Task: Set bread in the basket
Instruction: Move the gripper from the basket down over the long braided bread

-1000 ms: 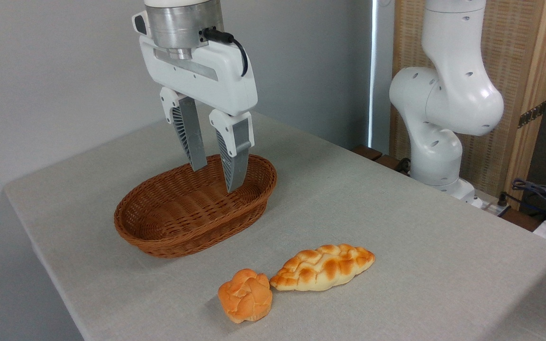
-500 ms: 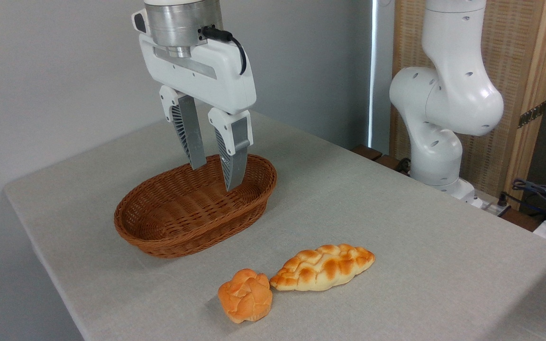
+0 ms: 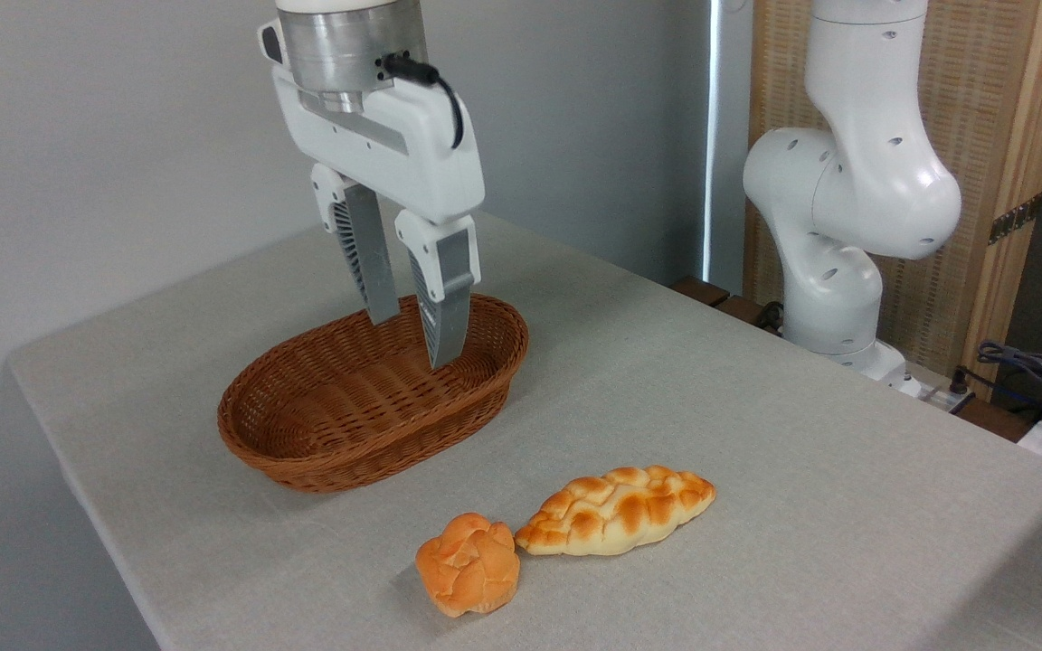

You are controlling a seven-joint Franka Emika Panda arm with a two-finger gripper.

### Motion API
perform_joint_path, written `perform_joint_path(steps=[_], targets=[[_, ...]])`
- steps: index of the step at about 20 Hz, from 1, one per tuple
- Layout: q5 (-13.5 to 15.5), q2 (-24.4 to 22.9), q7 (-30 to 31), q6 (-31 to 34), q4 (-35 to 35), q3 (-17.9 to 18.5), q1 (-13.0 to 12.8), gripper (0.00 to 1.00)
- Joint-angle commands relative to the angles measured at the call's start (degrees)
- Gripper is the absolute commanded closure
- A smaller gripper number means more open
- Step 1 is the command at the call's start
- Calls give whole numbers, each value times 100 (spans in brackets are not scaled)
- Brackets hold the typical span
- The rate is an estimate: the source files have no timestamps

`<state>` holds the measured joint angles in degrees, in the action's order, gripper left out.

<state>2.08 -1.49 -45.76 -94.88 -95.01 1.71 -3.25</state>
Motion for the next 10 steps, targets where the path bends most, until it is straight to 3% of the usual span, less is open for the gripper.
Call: perform_joint_path(steps=[1, 6, 10], targets=[[-391, -115, -1143, -22, -412, 84, -10, 0], [-788, -176, -1619, -231, -1053, 84, 8, 0], [-771, -474, -1787, -749, -1948, 268, 26, 0]])
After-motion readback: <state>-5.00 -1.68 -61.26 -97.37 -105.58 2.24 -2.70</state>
